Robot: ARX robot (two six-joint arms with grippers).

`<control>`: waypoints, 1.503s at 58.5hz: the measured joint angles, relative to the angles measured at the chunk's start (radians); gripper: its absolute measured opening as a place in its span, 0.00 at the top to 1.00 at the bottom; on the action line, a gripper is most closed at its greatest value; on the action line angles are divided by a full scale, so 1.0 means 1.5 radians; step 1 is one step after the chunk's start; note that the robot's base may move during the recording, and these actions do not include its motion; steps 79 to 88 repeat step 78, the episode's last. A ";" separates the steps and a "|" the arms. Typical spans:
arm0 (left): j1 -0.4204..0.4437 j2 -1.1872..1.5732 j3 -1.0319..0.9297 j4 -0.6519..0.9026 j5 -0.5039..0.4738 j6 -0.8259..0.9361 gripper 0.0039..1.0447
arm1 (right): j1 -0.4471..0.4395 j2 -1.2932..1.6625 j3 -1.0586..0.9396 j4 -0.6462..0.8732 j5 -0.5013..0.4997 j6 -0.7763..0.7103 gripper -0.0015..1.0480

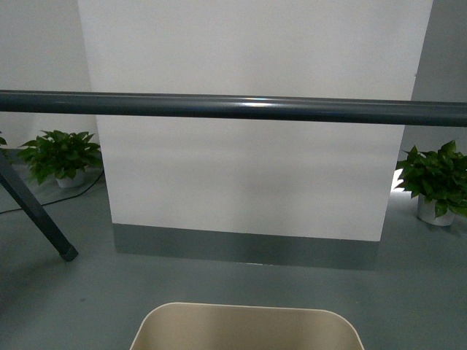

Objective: Move hamper under clothes hanger

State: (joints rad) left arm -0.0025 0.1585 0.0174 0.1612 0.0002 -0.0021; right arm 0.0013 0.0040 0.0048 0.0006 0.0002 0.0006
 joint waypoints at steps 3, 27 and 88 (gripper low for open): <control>0.000 -0.055 0.000 -0.076 0.001 0.000 0.97 | 0.000 0.000 0.000 0.000 0.000 0.000 0.98; 0.000 -0.102 0.000 -0.106 0.000 0.000 0.97 | 0.000 0.000 0.000 0.000 0.000 0.000 0.98; 0.000 -0.102 0.000 -0.106 0.000 0.000 0.06 | 0.000 0.000 0.000 0.000 0.000 0.000 0.08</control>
